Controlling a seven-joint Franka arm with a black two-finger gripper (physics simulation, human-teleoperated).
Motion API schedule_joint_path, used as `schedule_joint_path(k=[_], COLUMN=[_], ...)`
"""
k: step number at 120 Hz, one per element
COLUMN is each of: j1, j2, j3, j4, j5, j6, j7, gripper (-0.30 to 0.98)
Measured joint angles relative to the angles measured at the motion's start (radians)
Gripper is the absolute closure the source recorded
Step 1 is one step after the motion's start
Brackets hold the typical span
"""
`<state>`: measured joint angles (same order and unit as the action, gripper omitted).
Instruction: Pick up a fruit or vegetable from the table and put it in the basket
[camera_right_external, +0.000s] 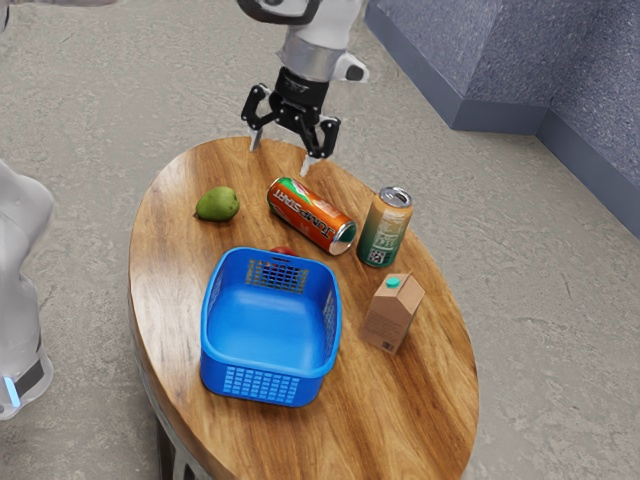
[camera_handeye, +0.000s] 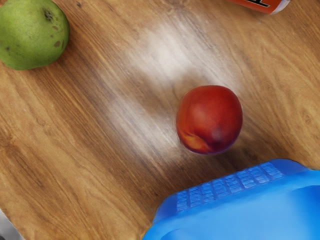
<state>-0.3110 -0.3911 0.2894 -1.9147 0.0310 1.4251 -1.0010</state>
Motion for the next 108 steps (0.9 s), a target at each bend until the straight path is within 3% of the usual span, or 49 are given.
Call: schedule_joint_path(k=[7, 18, 34, 48, 64, 90, 108], j1=[0.119, 0.182, 0.301, 0.419, 0.458, 0.459, 0.525], j2=[-0.091, -0.127, -0.08, -0.001, 0.025, -0.065, -0.091], j3=[-0.05, -0.072, -0.078, -0.079, -0.079, -0.101, -0.101], j4=[-0.103, -0.177, -0.202, -0.207, -0.243, -0.32, -0.347], j5=[0.002, 0.006, 0.035, 0.019, 0.008, 0.01, 0.017], j6=[0.035, 0.079, 0.149, 0.19, 0.236, 0.268, 0.278], j7=[-0.033, -0.078, -0.063, -0.029, 0.02, 0.245, 0.435], gripper=[0.0, 0.0, 0.0, 0.0, 0.0, 0.0, 0.0])
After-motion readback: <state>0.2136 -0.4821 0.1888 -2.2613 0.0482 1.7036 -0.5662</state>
